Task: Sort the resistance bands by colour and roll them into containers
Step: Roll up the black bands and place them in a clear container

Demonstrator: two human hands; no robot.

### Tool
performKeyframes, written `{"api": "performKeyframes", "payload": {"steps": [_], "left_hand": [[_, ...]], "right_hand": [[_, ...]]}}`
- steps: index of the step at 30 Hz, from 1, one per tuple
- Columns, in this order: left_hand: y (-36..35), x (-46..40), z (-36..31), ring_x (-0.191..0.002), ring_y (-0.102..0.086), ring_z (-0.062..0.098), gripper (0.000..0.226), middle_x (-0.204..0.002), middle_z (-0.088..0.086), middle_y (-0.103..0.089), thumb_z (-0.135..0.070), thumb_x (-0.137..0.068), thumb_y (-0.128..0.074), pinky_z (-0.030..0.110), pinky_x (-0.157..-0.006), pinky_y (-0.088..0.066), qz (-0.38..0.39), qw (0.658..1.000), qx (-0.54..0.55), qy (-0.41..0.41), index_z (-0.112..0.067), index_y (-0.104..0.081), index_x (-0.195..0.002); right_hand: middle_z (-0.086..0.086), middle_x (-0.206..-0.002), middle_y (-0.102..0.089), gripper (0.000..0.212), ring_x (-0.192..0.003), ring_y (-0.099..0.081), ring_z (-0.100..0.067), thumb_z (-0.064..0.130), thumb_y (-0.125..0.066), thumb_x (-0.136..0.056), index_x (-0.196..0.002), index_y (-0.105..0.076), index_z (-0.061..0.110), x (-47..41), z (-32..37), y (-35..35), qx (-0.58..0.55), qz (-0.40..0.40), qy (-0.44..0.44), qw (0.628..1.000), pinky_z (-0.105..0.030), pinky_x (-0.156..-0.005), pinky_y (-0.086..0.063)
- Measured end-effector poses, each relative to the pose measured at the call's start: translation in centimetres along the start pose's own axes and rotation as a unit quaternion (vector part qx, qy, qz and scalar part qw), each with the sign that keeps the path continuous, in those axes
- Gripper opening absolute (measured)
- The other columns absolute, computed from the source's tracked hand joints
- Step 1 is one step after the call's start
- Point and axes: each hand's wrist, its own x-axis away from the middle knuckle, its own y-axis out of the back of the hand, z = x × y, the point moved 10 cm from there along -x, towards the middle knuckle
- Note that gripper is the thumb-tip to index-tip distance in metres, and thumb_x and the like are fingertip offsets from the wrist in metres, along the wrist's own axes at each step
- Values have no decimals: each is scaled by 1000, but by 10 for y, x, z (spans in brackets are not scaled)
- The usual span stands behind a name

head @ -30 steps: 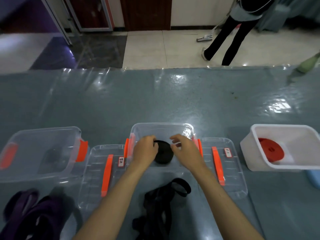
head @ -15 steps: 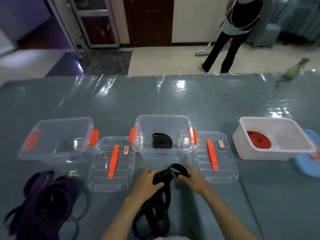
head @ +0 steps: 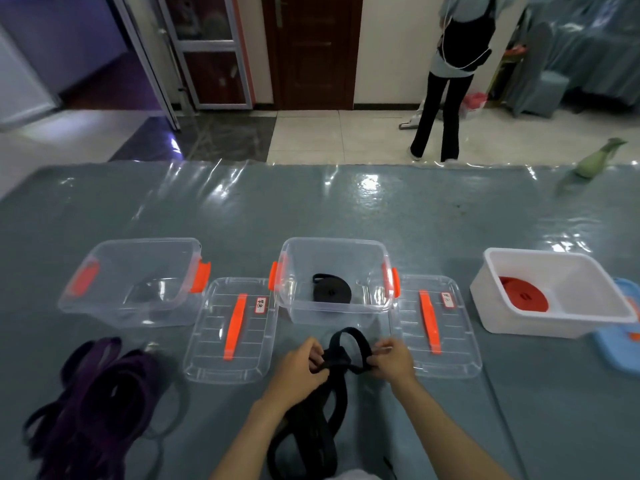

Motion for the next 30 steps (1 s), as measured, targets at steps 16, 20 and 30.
{"api": "performKeyframes", "payload": {"steps": [16, 20, 30], "left_hand": [[58, 26, -79, -103, -73, 7, 20, -108, -7, -77, -23, -96, -76, 34, -101, -58, -46, 972, 214, -84, -27, -71, -114], [66, 45, -124, -117, -69, 7, 39, -126, -12, -71, -36, -91, -80, 28, -103, -54, 21, 961, 243, -129, -38, -66, -126], [145, 69, -207, -99, -78, 24, 34, -109, 6, -80, -18, -90, -77, 36, -91, -62, -110, 908, 343, -215, -14, -69, -123]], "right_hand": [[3, -94, -77, 28, -94, -72, -10, -11, -75, -85, -105, -71, 8, 111, 160, 38, -105, 181, 262, 942, -28, -86, -58], [-4, -104, -77, 32, -102, -71, -17, -6, -80, -82, -100, -75, 20, 137, 201, 54, -144, 165, 319, 922, -32, -92, -56], [-3, -101, -76, 26, -100, -70, -21, 9, -87, -79, -100, -75, 16, 208, 296, 85, -140, 89, 441, 882, -33, -89, -59]]}}
